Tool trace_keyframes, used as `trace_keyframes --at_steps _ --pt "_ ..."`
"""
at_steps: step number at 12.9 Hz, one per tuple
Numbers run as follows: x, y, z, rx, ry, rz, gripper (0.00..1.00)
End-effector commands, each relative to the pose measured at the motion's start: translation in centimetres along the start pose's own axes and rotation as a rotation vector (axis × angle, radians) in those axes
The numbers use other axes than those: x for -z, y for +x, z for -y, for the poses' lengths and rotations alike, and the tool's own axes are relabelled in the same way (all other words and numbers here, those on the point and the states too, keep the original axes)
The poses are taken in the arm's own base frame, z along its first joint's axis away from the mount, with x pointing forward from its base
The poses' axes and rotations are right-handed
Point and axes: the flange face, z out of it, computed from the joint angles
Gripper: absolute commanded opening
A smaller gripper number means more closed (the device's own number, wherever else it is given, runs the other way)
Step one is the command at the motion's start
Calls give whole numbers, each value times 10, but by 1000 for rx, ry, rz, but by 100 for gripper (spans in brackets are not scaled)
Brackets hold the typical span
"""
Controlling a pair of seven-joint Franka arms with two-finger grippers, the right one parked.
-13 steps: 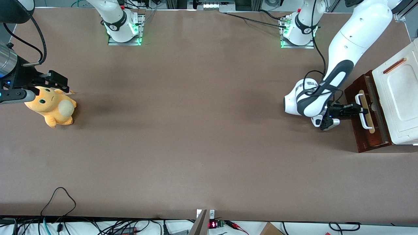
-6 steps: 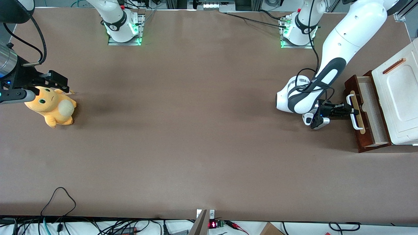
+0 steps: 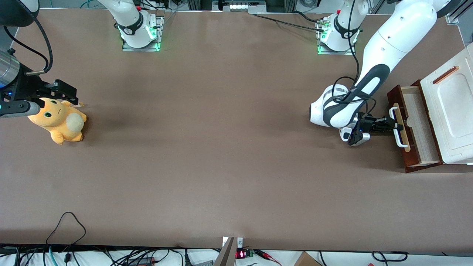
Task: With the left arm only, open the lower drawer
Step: 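Pull the handle with the left gripper, sliding the drawer out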
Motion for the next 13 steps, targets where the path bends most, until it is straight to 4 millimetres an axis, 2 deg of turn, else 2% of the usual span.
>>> trace_keyframes --at_steps 1,4,6,7,10,12,13 --pt "45 23 19 -26 -22 -96 1" --pt "51 25 21 -16 -35 -90 2" --pt "50 24 20 -24 -34 -89 9" --pt "50 24 20 -24 -34 -89 17" --pt "49 24 21 -24 -34 -86 63" --pt "49 24 22 -18 -39 -75 65" --pt "48 23 24 -24 -43 -62 72"
